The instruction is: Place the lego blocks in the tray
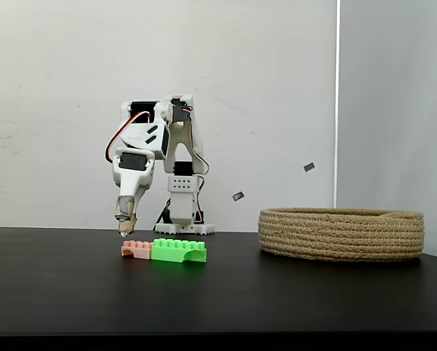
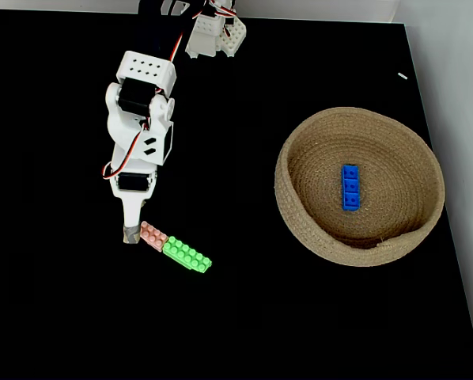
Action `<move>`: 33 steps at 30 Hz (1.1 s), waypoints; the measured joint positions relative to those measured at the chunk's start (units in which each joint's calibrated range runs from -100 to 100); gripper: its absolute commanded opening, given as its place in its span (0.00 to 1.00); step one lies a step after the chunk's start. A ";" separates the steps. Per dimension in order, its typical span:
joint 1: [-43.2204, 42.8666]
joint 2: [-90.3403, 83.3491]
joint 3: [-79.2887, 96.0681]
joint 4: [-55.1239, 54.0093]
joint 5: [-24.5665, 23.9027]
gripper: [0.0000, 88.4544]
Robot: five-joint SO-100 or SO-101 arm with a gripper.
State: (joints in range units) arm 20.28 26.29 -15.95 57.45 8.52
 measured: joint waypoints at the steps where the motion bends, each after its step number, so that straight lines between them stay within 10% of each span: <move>1: 0.08 0.00 -0.09 0.00 0.00 0.31; 33: 0.08 5.00 -0.44 -3.74 1.90 0.30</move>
State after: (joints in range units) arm 20.36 31.30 -16.39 53.71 10.43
